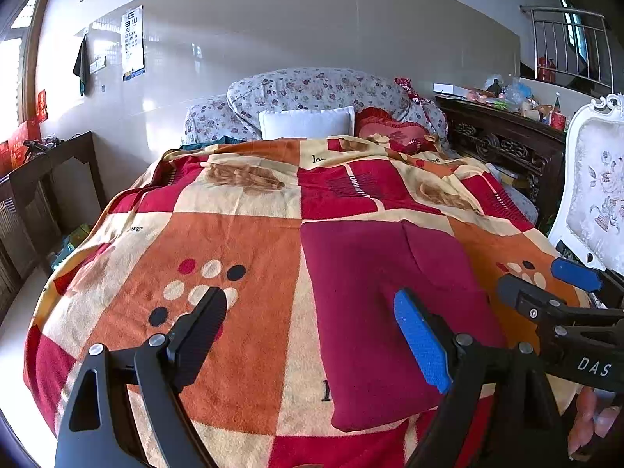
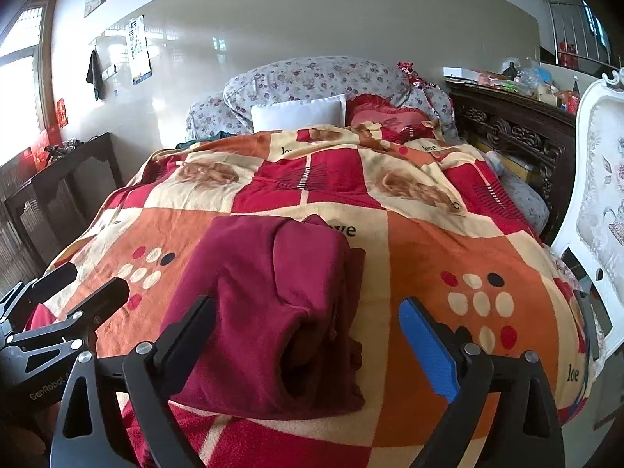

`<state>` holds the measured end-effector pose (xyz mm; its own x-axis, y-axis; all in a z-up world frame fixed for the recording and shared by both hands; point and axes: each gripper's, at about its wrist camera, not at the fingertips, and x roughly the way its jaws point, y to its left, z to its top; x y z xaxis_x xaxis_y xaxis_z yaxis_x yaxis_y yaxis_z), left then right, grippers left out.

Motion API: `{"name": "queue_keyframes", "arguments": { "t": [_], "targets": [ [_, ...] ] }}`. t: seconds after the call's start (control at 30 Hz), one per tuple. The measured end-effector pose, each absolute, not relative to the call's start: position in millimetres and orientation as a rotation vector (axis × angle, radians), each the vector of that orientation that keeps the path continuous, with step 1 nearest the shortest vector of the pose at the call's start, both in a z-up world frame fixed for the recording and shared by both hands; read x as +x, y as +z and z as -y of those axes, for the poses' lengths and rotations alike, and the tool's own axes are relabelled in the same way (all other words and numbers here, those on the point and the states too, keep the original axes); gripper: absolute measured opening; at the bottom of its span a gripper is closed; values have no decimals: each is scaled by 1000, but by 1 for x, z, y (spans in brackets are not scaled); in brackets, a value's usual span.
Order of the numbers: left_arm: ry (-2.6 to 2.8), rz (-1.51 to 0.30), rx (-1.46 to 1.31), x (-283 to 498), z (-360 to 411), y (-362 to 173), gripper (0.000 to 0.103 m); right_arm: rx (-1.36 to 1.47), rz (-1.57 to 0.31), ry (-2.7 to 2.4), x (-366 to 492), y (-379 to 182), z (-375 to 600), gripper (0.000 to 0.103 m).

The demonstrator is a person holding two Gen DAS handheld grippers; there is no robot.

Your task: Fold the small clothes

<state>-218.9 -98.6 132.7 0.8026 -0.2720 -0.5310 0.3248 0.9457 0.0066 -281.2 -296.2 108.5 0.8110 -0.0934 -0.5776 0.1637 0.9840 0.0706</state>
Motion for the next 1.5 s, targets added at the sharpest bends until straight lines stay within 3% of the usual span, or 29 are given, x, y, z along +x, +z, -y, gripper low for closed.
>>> {"name": "queue_keyframes", "arguments": {
  "t": [0.8,1.5],
  "targets": [
    [-312,-615,140,-202,105,117,87,152,-660,-135,-264,86,300,98],
    [-318,-564,99,-186,114,121,87,136,-707,-97,-244,70,303,98]
  ]
}}
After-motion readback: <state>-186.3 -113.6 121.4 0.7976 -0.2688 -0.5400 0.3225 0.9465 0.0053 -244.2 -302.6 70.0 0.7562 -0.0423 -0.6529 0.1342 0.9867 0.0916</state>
